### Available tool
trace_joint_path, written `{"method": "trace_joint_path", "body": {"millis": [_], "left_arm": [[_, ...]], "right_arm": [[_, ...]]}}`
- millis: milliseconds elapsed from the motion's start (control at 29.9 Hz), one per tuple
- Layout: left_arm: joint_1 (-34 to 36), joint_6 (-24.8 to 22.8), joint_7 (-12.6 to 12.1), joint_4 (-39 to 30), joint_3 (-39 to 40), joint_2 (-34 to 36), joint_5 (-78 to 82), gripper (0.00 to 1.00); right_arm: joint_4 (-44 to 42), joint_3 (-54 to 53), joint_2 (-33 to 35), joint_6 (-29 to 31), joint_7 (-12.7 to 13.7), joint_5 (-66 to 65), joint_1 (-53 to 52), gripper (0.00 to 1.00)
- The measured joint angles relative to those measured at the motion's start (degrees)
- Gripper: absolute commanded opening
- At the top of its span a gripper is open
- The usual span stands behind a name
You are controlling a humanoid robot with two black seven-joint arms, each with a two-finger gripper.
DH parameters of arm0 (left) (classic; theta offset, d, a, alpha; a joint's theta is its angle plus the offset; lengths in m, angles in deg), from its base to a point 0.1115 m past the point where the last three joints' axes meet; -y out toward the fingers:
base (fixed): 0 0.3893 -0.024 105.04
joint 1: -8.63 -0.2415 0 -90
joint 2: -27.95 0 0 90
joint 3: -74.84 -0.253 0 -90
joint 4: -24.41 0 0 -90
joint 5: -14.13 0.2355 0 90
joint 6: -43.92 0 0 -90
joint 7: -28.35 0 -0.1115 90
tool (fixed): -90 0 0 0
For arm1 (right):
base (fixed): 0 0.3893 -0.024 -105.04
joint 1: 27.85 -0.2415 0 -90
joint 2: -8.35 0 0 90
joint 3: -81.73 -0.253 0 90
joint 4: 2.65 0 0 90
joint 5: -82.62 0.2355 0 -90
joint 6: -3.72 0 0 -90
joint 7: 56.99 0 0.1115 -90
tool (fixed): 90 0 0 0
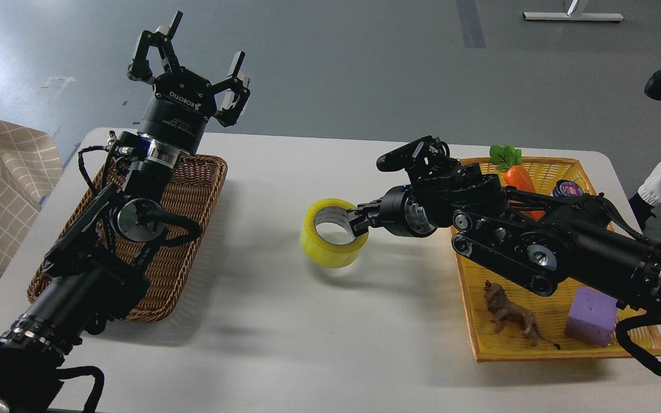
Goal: Place and transfer tape with both arms
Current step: 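Lower the tape roll onto the table and open the right gripper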
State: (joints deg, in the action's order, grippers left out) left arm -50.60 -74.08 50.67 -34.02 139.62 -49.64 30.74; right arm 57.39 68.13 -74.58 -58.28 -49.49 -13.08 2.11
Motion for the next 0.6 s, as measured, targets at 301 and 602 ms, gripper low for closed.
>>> {"method": "trace_joint_path", "body": {"millis": [301,602], "left_arm": [[0.0,0.0,0.0,0.0,0.0,0.0,0.0,0.98],[0.0,0.0,0.0,0.0,0.0,-0.1,0.0,0.98]], "right_arm": [[-0.8,2.8,-1.4,0.0,0.1,-0.6,-0.6,0.33],[-0.9,2.8,-1.3,0.0,0.2,-0.6,-0.2,0.66]]}}
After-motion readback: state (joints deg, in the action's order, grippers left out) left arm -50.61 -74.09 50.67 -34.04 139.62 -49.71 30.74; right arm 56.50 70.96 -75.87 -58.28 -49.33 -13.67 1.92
